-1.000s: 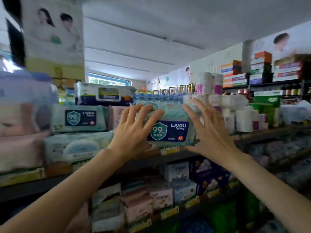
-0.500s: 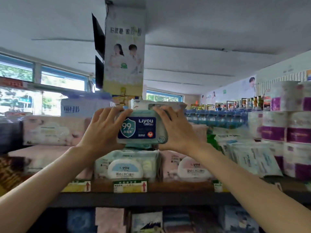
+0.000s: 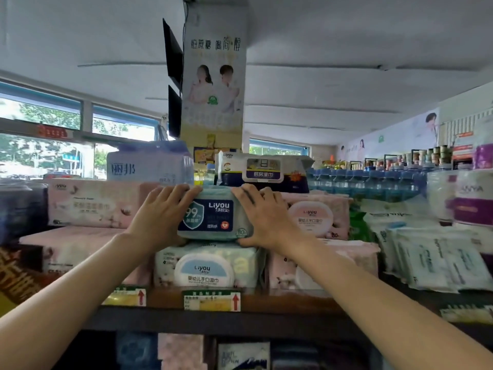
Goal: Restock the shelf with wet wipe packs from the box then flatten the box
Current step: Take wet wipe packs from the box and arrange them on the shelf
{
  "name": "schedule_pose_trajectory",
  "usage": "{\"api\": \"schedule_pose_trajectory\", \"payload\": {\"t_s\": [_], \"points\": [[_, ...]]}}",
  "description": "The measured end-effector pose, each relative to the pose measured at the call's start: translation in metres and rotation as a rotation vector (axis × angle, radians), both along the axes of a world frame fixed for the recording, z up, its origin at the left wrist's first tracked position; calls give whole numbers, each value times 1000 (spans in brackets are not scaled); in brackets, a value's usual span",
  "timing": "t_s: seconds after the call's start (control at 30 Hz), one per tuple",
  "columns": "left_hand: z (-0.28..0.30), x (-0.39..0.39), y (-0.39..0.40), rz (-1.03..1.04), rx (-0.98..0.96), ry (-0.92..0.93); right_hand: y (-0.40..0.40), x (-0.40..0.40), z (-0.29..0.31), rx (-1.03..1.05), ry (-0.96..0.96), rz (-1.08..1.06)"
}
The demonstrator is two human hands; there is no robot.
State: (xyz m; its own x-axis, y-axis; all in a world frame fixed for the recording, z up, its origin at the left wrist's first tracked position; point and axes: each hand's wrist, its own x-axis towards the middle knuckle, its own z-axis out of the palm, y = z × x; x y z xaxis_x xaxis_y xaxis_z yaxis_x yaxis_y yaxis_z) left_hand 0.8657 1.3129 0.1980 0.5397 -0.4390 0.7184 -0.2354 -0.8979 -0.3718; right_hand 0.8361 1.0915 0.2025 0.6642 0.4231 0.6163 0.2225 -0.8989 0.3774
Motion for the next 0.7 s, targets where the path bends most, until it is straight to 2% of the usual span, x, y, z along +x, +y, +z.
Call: {"api": "schedule_pose_trajectory", "payload": {"t_s": [0.07,0.17,0.2,0.23,0.3,0.37,0.43,0.57,0.7], "points": [[4,-1,-1,20,14,131,0,-1,3,16,55,4],[23,-13,-1,34,-46,425,0,-9,13,116,182,58],[26,-19,-4,13,-84,449,-1,-13,14,136,207,68],[26,-24,-8,-32,-123,413,-3,-20,13,155,215,61],[20,-34,-16,-150,-235,228,-7,-26,15,195,175,63],[11,-51,-34,-354,-291,136,-14,-52,9,346,105,30],[0,-60,-55,-476,-347,82,-28,-72,11,406,84,24],[-46,-89,-122,-775,-220,162,-62,-153,-16,595,140,-197],[-105,-164,-213,-1027,-31,426,-109,-273,-79,732,338,-538]]}}
